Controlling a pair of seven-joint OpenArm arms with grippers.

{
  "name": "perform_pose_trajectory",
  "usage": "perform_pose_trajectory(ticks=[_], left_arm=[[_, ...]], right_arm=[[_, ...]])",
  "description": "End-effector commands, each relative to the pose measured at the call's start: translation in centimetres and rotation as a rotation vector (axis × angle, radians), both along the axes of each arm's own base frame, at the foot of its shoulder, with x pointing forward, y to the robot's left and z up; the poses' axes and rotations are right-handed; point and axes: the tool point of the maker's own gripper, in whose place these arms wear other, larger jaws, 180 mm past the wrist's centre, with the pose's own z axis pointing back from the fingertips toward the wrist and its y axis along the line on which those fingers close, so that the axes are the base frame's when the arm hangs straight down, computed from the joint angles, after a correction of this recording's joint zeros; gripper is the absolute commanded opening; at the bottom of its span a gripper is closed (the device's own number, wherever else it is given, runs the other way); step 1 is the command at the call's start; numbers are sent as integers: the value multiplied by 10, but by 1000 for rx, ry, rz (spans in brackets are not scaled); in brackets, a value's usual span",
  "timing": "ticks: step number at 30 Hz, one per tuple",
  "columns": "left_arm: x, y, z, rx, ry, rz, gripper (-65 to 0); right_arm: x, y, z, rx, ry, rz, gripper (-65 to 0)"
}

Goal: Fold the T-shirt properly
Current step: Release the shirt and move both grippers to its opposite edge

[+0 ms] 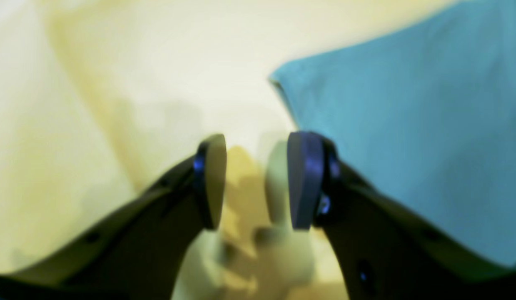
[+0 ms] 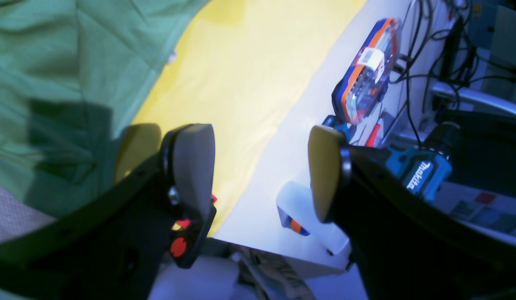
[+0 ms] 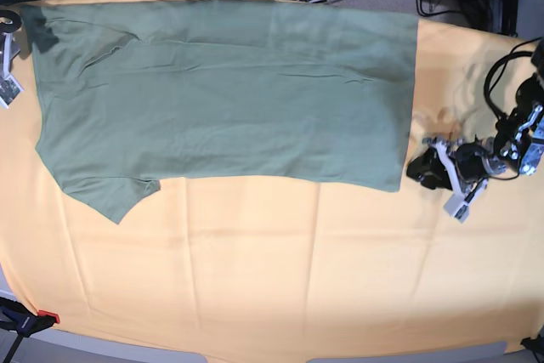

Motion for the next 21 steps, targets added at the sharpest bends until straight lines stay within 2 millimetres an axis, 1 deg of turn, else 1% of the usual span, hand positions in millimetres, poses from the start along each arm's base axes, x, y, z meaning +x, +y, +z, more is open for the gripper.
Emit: perform_pose_trajectory(ticks=[1,4,7,10,11,15,18,21], left_arm=[[8,4,7,-20,-13,18,-393],[9,-7,-5,-75,17,26,-393],[-1,-27,-15,-115,76,-35,-393],[-20,-55,-12,-193,140,-162,-394],[-21,-58,-11,-213,150,-162,-394],[-18,-64,-3,-264,146,-149,-394],[-13,-63,2,-272,123,-141,-398],[-6,-60,9,-292,82,-119,-465]], right_arm=[[7,-1,8,-22,-27,14,-275],[7,-1,8,-21,-27,14,-275],[8,1,9,-16,-33,22,-275],[9,3,9,-10,-39,31,-275],[9,3,9,-10,-38,31,-275],[10,6,8,9,-41,36,-275],[14,16,7,84,-71,43,-275],[30,29,19,211,-204,35,-275]])
